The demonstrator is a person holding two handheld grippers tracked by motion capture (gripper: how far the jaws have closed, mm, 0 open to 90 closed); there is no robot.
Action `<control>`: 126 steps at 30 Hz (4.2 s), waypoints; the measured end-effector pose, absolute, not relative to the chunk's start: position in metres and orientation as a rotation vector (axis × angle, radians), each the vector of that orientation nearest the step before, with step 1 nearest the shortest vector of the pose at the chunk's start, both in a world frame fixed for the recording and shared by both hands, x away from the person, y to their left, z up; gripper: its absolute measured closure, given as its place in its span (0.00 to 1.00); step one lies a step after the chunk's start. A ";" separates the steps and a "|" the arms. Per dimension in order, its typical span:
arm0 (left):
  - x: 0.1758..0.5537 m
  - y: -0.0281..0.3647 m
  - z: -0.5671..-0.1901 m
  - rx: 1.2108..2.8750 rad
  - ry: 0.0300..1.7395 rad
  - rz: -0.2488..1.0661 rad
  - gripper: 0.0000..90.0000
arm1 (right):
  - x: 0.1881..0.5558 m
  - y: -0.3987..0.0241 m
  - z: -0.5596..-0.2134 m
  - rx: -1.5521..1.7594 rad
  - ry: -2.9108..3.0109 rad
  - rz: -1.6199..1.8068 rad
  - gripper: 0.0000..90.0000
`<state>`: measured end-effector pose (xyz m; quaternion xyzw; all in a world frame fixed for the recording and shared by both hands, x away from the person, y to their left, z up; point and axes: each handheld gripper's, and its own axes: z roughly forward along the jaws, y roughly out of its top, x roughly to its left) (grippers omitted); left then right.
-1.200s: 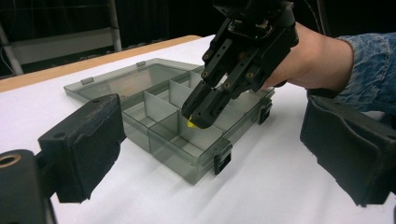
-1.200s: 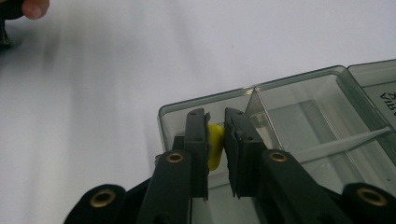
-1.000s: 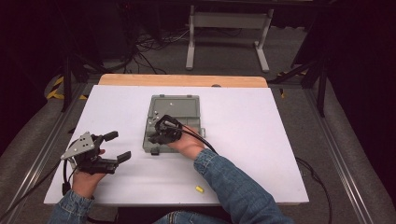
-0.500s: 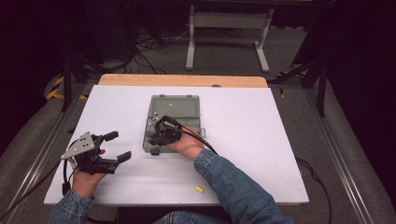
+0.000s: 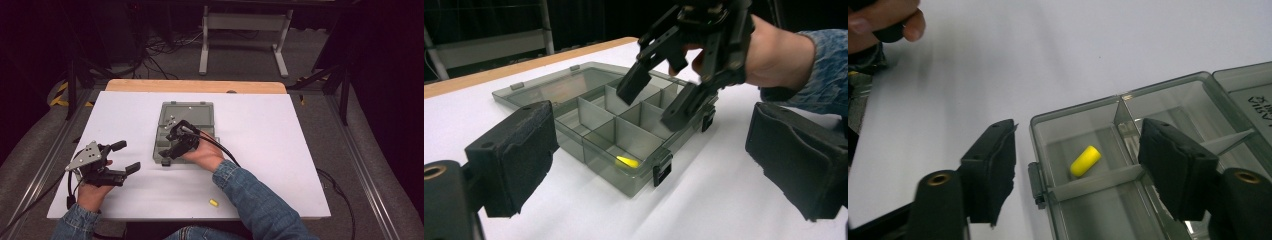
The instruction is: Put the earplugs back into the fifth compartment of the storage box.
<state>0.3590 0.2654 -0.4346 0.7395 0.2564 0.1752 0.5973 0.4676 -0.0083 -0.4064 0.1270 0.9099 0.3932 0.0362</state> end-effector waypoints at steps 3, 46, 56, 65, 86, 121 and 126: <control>0.359 0.266 -0.435 1.722 0.595 0.407 0.08 | 0.460 -0.014 -0.399 0.374 2.777 1.222 0.29; 0.359 0.262 -0.436 1.728 0.599 0.399 0.08 | 0.388 -0.118 -0.378 0.341 2.754 1.235 0.30; 0.359 0.262 -0.436 1.729 0.600 0.398 0.08 | 0.377 -0.128 -0.387 0.350 2.777 1.196 0.32; 0.359 0.261 -0.436 1.729 0.600 0.399 0.08 | 0.366 -0.128 -0.399 0.344 2.831 1.122 0.36; 0.359 0.262 -0.436 1.727 0.602 0.390 0.08 | 0.354 -0.123 -0.426 0.316 2.979 0.916 0.43; 0.359 0.262 -0.436 1.725 0.599 0.386 0.08 | 0.341 -0.120 -0.444 0.246 3.046 0.755 0.88; 0.359 0.262 -0.436 1.725 0.600 0.387 0.08 | 0.343 -0.121 -0.444 0.260 3.058 0.763 0.89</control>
